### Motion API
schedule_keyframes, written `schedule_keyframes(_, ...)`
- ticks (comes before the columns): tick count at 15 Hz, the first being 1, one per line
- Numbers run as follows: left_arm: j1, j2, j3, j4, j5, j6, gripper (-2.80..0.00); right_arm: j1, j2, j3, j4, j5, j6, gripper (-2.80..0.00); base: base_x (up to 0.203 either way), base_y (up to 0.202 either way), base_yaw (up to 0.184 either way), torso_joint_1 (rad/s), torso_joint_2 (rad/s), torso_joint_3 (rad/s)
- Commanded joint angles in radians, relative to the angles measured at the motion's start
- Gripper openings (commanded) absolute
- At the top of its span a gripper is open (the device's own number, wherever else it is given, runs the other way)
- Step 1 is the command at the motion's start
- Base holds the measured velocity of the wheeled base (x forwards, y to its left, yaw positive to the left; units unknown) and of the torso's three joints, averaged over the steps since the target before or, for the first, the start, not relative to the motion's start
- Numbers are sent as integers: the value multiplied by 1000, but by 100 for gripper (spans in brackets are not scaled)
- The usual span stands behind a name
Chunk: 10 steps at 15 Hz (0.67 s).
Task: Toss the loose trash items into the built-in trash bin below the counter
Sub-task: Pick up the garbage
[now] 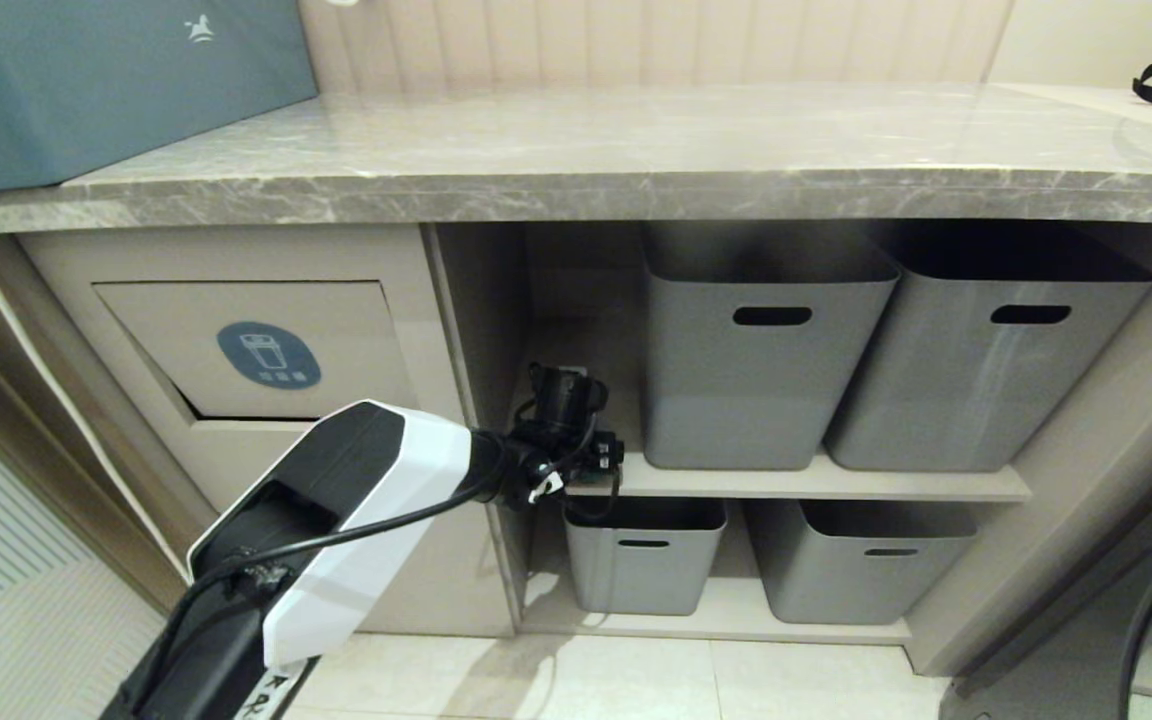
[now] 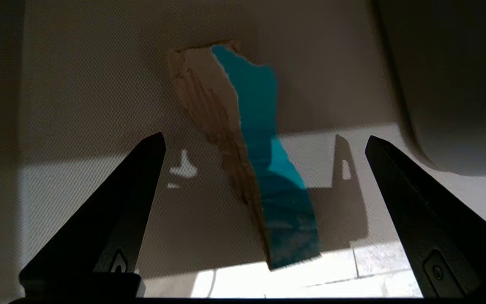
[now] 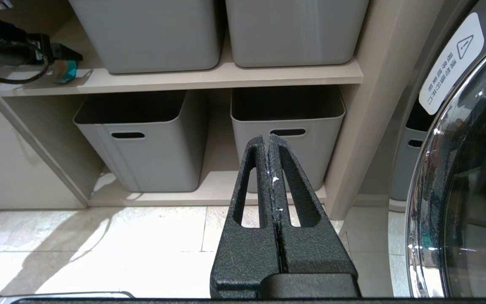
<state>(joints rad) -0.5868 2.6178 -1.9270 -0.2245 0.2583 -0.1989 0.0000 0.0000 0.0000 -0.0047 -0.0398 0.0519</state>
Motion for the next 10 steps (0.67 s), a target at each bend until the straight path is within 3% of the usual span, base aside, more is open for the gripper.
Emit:
schedule_keyframes(1, 7, 22, -1, -34, 1, 0, 0, 0, 0, 2, 0, 0, 0, -280, 0, 0, 0, 0, 0, 0)
schedule_keyframes(3, 10, 45, -1, -92, 1, 6, 0, 0, 0, 2, -1, 0, 0, -280, 0, 0, 0, 0, 0, 0)
schedule_keyframes(5, 22, 55, -1, -136, -4, 53, 0, 0, 0, 2, 0, 0, 0, -280, 0, 0, 0, 0, 0, 0)
schedule_keyframes(10, 42, 85, -9, -189, -7, 72, 0, 0, 0, 2, -1, 0, 0, -280, 0, 0, 0, 0, 0, 0)
